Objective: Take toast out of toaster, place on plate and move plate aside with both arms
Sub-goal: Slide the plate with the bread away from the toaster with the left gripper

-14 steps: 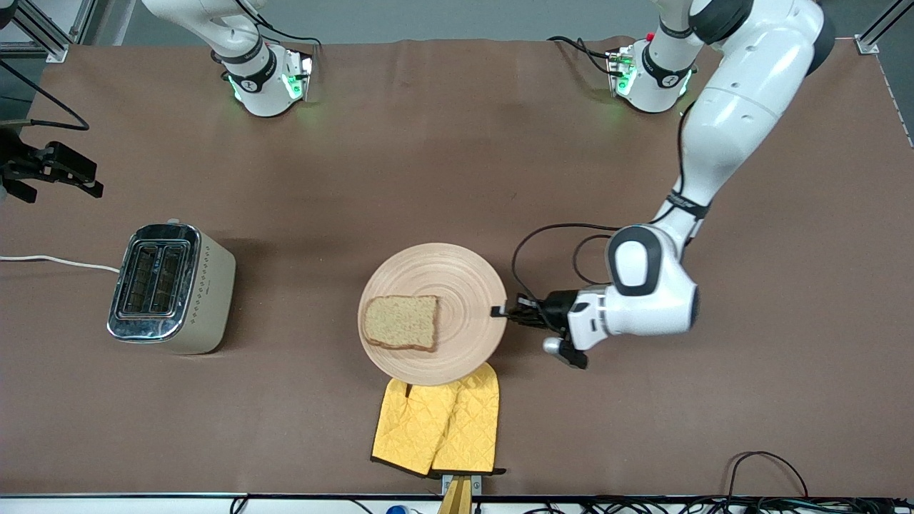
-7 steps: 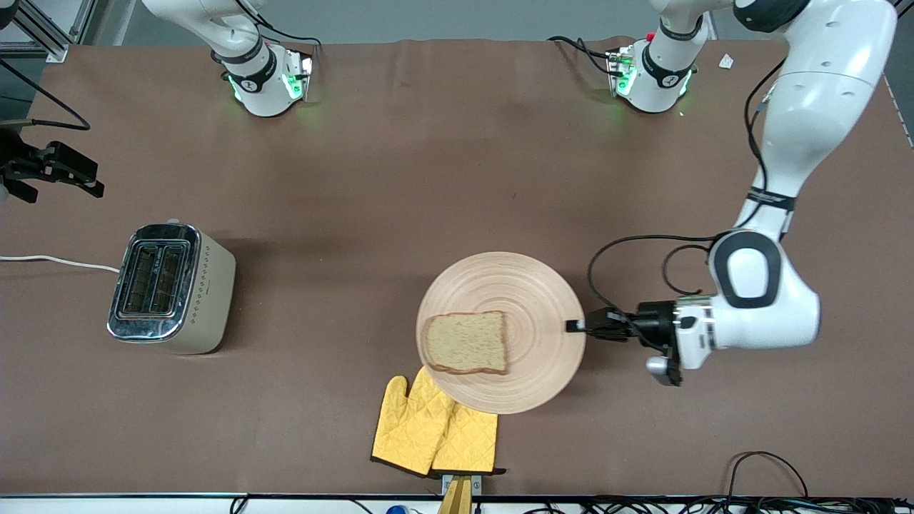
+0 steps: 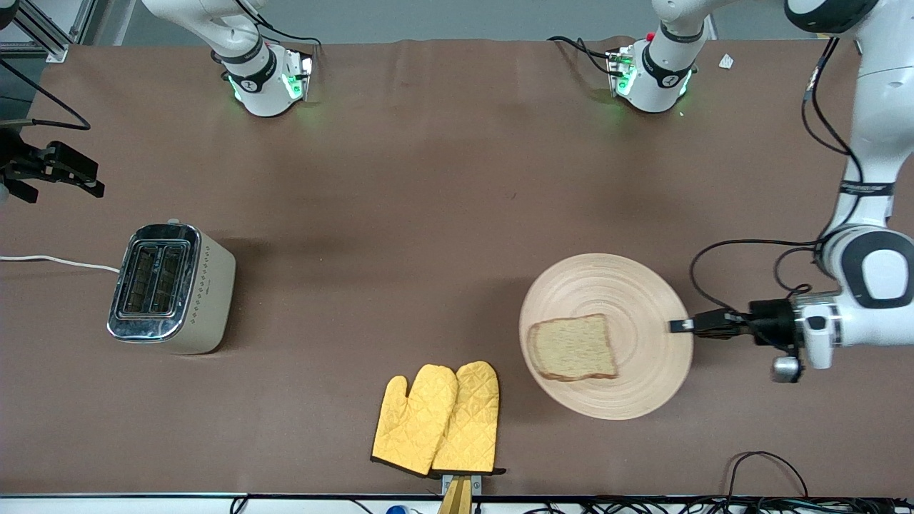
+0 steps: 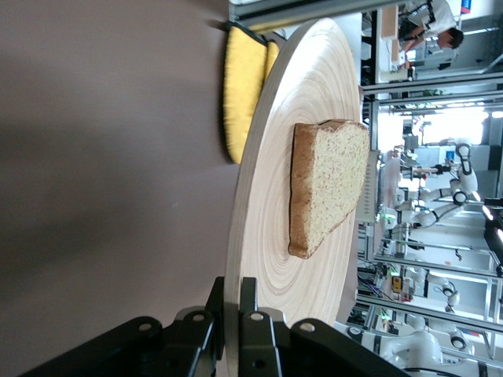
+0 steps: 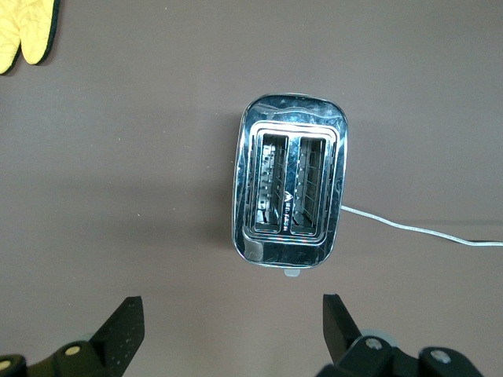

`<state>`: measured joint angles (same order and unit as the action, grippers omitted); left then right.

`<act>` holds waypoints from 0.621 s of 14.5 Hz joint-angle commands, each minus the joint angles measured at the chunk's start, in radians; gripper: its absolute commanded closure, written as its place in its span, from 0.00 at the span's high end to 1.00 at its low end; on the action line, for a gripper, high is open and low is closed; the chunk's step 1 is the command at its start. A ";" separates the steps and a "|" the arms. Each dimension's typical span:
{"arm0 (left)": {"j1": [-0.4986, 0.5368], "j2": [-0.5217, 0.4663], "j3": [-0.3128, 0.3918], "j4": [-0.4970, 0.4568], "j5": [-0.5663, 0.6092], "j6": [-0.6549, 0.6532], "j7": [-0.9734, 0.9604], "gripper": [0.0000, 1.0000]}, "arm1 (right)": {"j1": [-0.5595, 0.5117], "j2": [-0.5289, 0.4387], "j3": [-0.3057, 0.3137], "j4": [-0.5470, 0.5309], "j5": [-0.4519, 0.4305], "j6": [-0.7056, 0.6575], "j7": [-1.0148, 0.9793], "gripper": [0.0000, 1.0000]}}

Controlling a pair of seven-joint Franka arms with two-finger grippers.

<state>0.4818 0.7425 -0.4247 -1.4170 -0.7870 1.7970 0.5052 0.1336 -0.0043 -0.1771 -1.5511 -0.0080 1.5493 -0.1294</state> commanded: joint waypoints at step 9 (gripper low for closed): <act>0.172 0.147 0.047 0.055 0.173 -0.064 0.110 0.00 | -0.012 -0.005 0.016 0.003 -0.020 -0.005 -0.012 1.00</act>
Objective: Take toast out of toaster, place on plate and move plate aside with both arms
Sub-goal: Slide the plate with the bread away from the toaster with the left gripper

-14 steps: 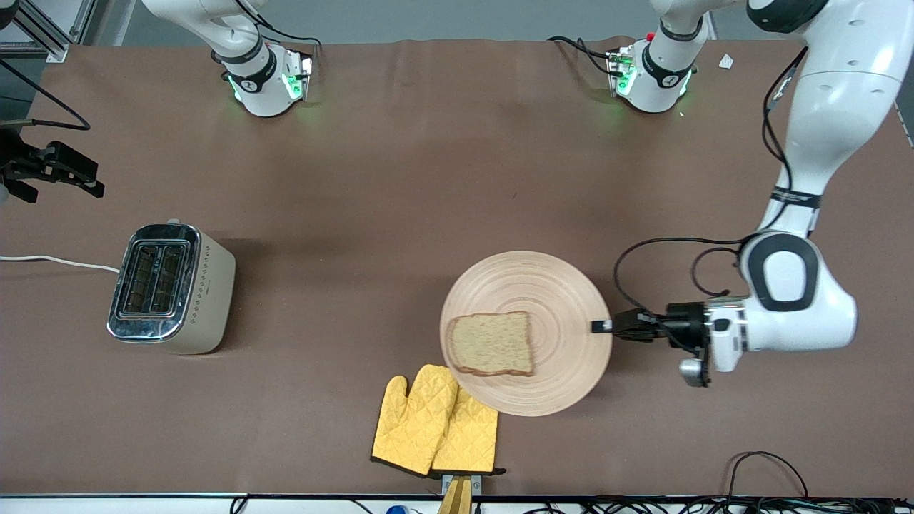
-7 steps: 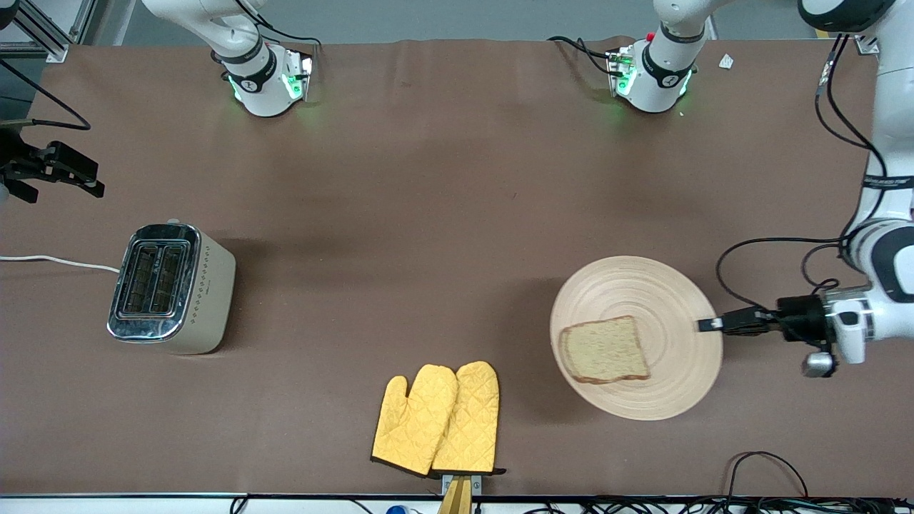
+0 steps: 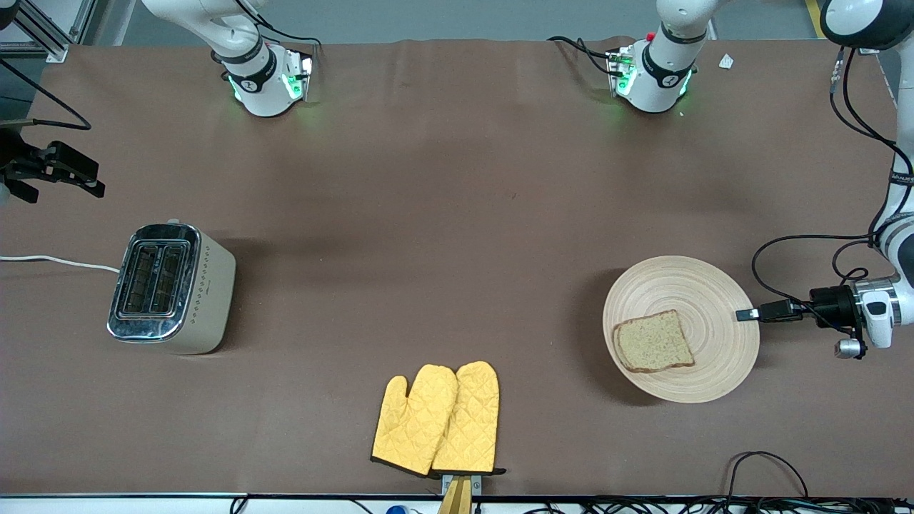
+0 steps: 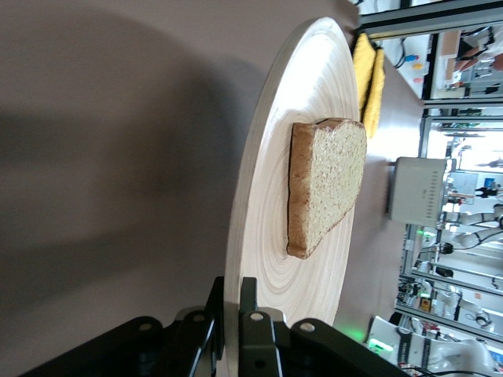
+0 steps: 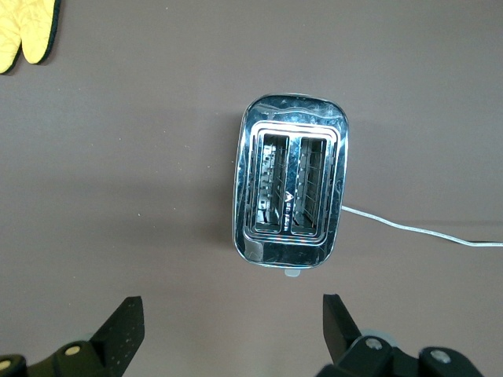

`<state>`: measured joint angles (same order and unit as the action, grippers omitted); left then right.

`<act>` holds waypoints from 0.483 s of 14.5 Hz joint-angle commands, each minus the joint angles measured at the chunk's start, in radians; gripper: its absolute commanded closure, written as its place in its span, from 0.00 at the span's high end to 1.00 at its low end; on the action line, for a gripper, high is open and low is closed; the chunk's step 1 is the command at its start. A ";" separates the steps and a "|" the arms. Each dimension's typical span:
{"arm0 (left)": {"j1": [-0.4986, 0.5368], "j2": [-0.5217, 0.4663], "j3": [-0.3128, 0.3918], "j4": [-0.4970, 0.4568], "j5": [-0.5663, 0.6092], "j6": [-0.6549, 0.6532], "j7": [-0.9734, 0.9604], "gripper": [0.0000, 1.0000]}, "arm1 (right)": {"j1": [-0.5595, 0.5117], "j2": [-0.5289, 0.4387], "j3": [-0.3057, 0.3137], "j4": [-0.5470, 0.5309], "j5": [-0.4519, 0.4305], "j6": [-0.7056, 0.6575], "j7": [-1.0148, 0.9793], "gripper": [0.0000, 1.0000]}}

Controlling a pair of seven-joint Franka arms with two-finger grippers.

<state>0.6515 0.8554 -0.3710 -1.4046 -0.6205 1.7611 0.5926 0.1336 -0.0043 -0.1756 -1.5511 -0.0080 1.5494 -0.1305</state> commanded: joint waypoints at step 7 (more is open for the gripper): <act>0.004 0.108 0.024 0.081 0.008 -0.017 0.110 0.13 | -0.011 -0.003 0.013 0.005 -0.020 -0.005 -0.011 1.00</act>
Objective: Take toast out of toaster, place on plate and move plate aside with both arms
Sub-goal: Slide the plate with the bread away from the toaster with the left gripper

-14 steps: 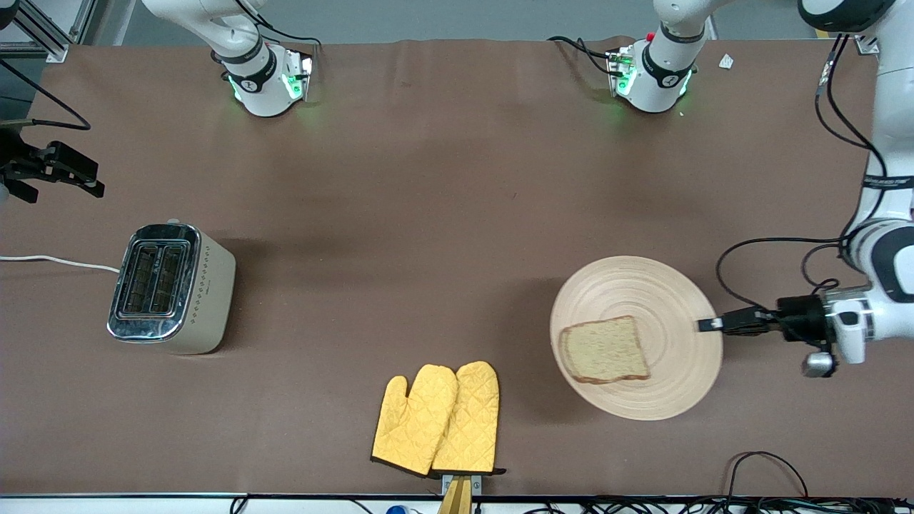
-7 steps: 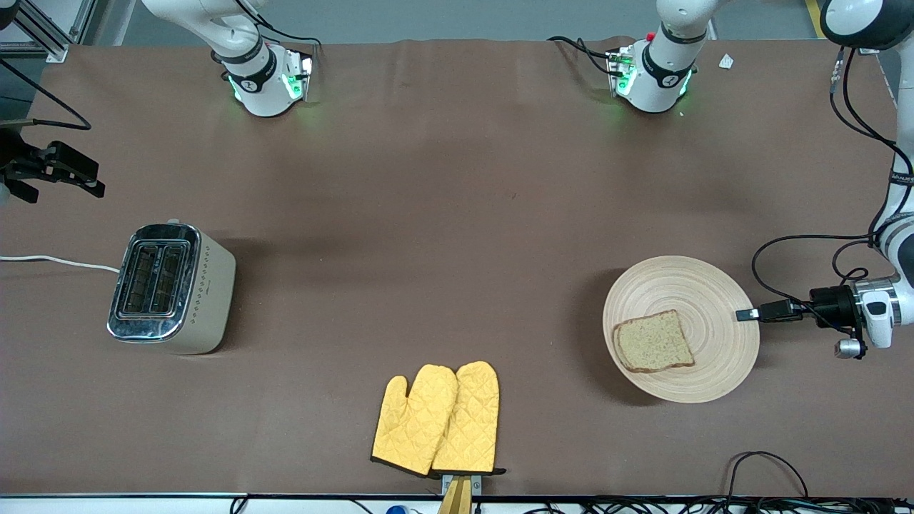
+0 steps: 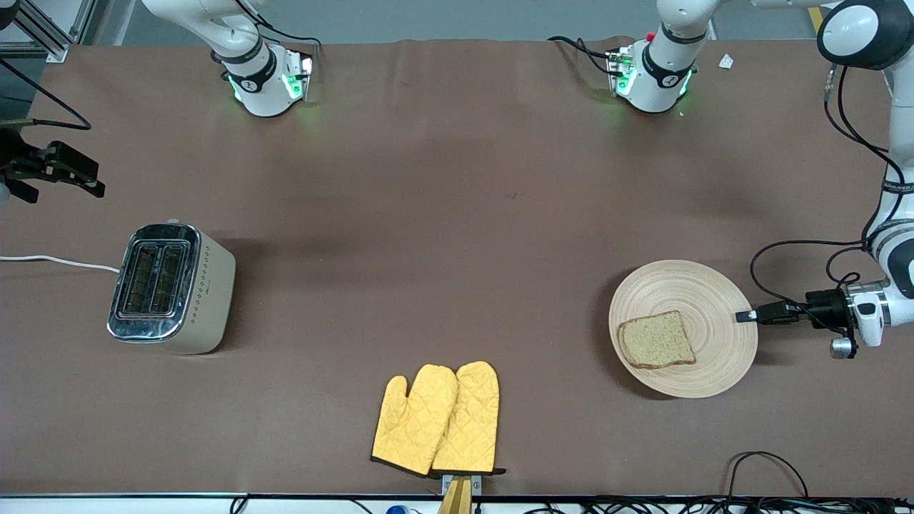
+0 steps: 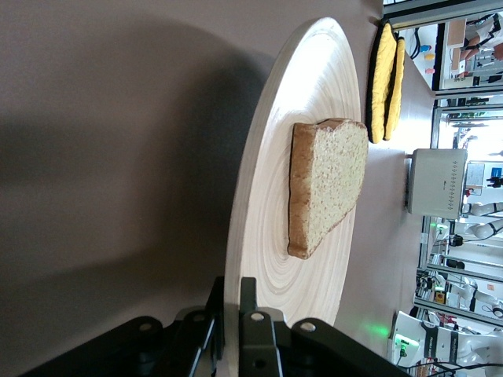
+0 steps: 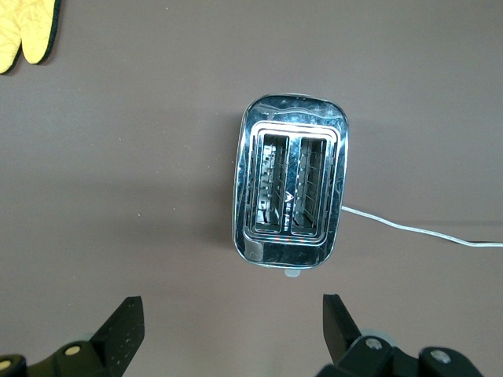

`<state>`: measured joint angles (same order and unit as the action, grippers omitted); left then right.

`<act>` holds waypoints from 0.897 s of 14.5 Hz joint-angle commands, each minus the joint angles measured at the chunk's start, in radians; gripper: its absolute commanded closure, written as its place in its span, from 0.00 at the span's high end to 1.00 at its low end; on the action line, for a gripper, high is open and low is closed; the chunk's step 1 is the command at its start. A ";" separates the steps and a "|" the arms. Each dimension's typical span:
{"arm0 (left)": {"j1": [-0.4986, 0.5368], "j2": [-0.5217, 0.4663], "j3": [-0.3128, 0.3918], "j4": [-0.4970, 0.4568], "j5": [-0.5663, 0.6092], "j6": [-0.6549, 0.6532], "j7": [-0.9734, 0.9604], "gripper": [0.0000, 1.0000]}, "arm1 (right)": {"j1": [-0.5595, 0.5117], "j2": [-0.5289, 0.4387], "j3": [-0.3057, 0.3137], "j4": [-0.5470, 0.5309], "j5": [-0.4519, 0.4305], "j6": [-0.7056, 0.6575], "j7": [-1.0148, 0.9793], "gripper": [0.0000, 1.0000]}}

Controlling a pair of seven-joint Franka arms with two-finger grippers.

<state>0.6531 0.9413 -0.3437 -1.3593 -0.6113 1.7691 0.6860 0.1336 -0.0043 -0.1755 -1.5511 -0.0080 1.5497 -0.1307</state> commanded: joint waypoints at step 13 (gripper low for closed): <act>-0.053 -0.191 -0.009 0.147 0.358 -0.098 -0.005 1.00 | -0.008 -0.003 0.011 0.005 -0.021 -0.006 -0.009 1.00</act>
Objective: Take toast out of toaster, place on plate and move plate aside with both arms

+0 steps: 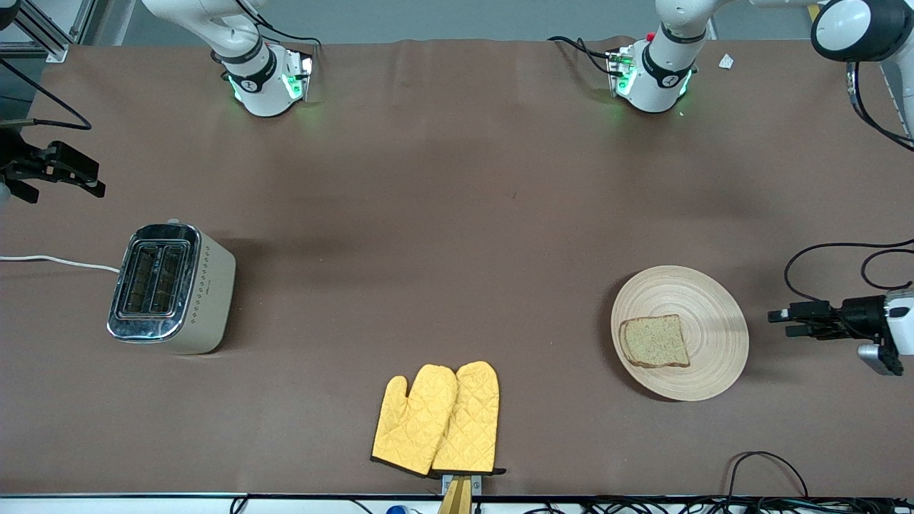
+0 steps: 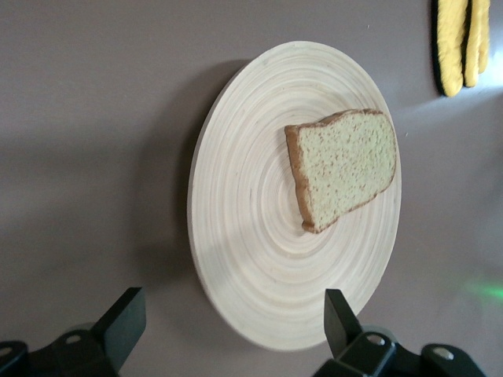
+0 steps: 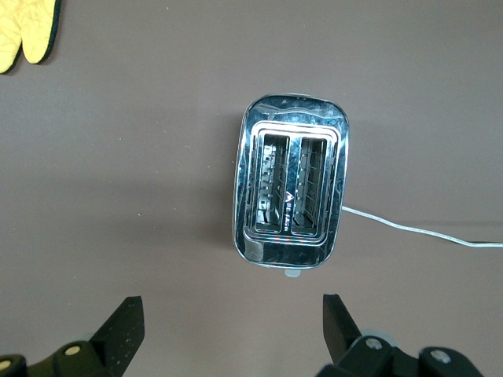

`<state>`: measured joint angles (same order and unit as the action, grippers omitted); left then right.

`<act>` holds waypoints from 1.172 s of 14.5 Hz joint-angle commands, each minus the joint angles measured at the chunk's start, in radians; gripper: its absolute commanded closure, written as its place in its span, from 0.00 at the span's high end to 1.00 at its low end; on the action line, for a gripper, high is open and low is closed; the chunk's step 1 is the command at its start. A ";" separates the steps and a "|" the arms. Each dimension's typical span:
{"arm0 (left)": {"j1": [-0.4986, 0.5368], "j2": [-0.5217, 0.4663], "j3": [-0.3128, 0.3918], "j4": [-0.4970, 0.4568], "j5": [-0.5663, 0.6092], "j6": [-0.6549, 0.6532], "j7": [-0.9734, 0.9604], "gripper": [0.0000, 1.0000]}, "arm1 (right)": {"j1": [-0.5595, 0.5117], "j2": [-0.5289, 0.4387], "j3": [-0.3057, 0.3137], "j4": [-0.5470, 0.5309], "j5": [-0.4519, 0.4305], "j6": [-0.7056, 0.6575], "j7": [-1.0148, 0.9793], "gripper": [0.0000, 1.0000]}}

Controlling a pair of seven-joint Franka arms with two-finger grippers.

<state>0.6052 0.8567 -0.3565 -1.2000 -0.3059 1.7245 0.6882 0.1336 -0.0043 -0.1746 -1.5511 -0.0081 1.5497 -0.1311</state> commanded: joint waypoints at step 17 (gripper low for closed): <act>-0.128 -0.674 -0.312 -0.069 0.368 -0.459 -0.926 1.00 | -0.011 -0.005 0.012 0.002 -0.019 -0.016 -0.010 1.00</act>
<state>0.4617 0.2038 -0.6137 -1.2356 -0.0160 1.2602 -0.2027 0.1338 -0.0043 -0.1761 -1.5509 -0.0087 1.5437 -0.1312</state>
